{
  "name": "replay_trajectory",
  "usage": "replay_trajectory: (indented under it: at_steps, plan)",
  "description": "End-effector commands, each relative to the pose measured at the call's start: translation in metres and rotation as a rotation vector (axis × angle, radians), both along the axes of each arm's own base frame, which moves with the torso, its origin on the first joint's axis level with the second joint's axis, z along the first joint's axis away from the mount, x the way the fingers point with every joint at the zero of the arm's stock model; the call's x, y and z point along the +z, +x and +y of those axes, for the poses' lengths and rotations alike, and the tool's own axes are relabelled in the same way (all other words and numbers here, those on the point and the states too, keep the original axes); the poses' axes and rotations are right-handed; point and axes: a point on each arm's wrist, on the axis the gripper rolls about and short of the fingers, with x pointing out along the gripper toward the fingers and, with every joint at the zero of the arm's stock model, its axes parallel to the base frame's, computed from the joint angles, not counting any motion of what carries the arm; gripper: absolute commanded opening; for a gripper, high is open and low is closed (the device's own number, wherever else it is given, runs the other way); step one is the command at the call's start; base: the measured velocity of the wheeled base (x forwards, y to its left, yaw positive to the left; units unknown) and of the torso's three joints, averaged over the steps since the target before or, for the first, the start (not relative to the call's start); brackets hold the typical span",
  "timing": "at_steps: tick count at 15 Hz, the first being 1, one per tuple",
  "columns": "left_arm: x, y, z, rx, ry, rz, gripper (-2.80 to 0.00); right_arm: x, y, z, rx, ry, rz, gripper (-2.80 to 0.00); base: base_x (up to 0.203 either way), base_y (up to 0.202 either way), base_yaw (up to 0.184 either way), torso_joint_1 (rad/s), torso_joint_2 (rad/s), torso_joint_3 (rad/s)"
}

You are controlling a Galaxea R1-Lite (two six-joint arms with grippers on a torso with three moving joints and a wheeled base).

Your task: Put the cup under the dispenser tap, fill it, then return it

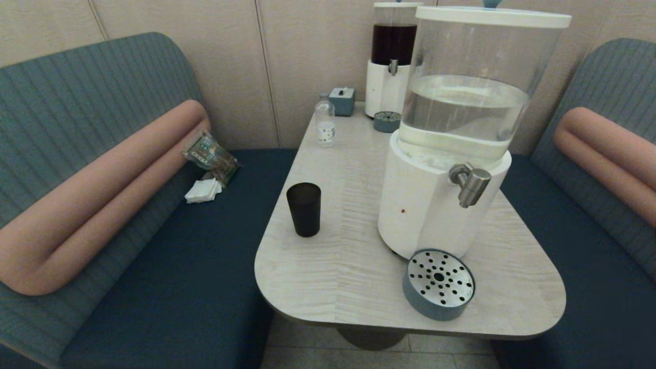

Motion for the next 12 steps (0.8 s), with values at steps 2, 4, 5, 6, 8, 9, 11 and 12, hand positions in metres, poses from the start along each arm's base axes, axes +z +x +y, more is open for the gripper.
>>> replay_trajectory:
  at_steps: [2,4,5,6,8,9,11,12]
  plan:
    - [-0.032,-0.007,0.000,0.011,0.014,0.027,-2.80,-0.004,0.001,0.000,0.000,-0.001,0.014,-2.80,0.000,0.000,0.000,0.000,0.00,0.000]
    - [-0.056,0.002,0.000,0.022,0.024,0.110,-2.80,-0.004,0.001,0.000,0.001,-0.001,0.014,-2.80,0.000,0.000,0.000,0.000,0.00,0.000]
    - [-0.060,0.003,0.000,0.034,0.033,0.136,-2.80,-0.004,0.001,0.000,0.002,-0.001,0.013,-2.80,0.000,0.000,0.000,0.000,0.00,0.000]
    - [-0.063,0.004,0.001,0.059,0.038,0.165,-2.80,-0.004,0.001,0.000,0.000,-0.001,0.014,-2.80,0.000,0.000,0.000,0.000,0.00,0.000]
    - [-0.069,0.005,0.002,0.126,0.059,0.225,-2.80,-0.004,0.001,0.000,0.000,-0.001,0.014,-2.80,0.000,0.000,0.000,0.000,0.00,0.000]
    - [-0.074,0.005,0.003,0.160,0.086,0.266,-2.80,-0.004,0.001,0.000,0.000,-0.001,0.014,-2.80,0.000,0.000,0.000,0.000,0.00,0.000]
    - [-0.078,0.005,0.003,0.180,0.096,0.310,-2.80,-0.004,0.001,0.000,0.000,-0.001,0.014,-2.80,0.000,0.000,0.000,0.000,0.00,0.000]
    - [-0.079,0.005,0.003,0.181,0.097,0.315,-2.80,-0.004,0.001,0.000,0.000,-0.001,0.014,-2.80,0.000,0.000,0.000,0.000,0.00,0.000]
